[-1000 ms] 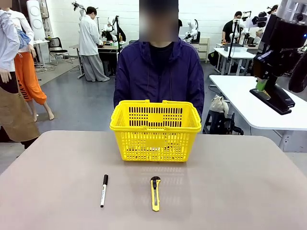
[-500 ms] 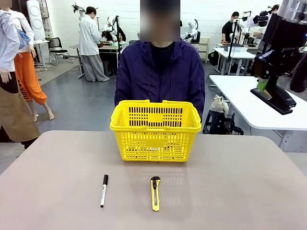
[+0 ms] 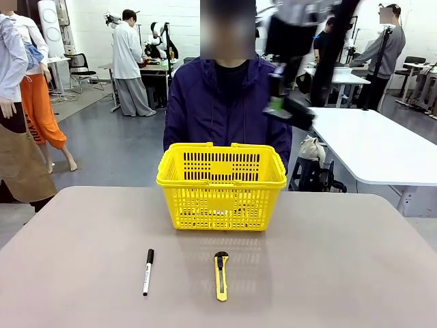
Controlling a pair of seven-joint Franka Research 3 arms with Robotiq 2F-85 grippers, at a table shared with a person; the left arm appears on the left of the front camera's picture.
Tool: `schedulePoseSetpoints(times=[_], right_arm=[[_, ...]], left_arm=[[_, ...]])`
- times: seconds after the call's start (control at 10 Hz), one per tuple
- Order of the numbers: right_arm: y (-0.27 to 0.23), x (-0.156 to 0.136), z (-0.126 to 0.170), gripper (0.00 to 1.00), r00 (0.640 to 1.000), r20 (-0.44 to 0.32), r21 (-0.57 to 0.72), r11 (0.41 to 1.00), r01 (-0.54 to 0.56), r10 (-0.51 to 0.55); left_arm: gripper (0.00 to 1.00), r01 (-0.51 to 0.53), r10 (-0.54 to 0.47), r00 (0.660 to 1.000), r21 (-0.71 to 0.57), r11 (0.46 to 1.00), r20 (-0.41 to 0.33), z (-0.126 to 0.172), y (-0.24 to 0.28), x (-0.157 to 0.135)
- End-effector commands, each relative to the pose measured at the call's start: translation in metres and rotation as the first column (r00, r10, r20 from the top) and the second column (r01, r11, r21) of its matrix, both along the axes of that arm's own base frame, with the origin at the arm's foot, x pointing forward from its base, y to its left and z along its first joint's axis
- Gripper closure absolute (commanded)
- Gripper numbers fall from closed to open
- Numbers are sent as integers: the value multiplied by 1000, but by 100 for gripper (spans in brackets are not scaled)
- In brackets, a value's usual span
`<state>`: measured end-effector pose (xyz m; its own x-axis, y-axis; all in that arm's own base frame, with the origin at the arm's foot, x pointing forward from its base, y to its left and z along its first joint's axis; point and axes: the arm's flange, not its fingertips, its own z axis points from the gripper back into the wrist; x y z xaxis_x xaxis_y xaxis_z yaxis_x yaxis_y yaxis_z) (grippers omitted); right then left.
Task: Place the items the person wants into the basket.
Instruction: Pick up the item the person points to and place it in the Market Basket.
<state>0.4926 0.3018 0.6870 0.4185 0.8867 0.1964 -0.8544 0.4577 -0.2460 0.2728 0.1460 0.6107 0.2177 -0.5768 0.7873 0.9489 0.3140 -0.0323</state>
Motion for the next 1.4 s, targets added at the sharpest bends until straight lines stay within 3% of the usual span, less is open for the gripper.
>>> schedulePoseSetpoints(times=[0.0,0.2,0.5,0.9,1.3], right_arm=[[35,46,4,68,983,25,8,983,-183,183],[72,64,-27,68,950,0,-2,950,-313,313],[111,85,-86,68,904,-111,-106,900,-423,412],[128,112,-148,68,856,-250,-188,844,-502,453],[123,134,-174,68,825,-302,-185,820,-542,478]], left_arm=[[3,12,-12,1000,-13,1000,16,0,2,0],[3,12,-12,1000,-13,1000,16,0,2,0],[3,12,-12,1000,-13,1000,16,0,2,0],[3,12,-12,1000,-13,1000,16,0,2,0],[3,12,-12,1000,-13,1000,16,0,2,0]])
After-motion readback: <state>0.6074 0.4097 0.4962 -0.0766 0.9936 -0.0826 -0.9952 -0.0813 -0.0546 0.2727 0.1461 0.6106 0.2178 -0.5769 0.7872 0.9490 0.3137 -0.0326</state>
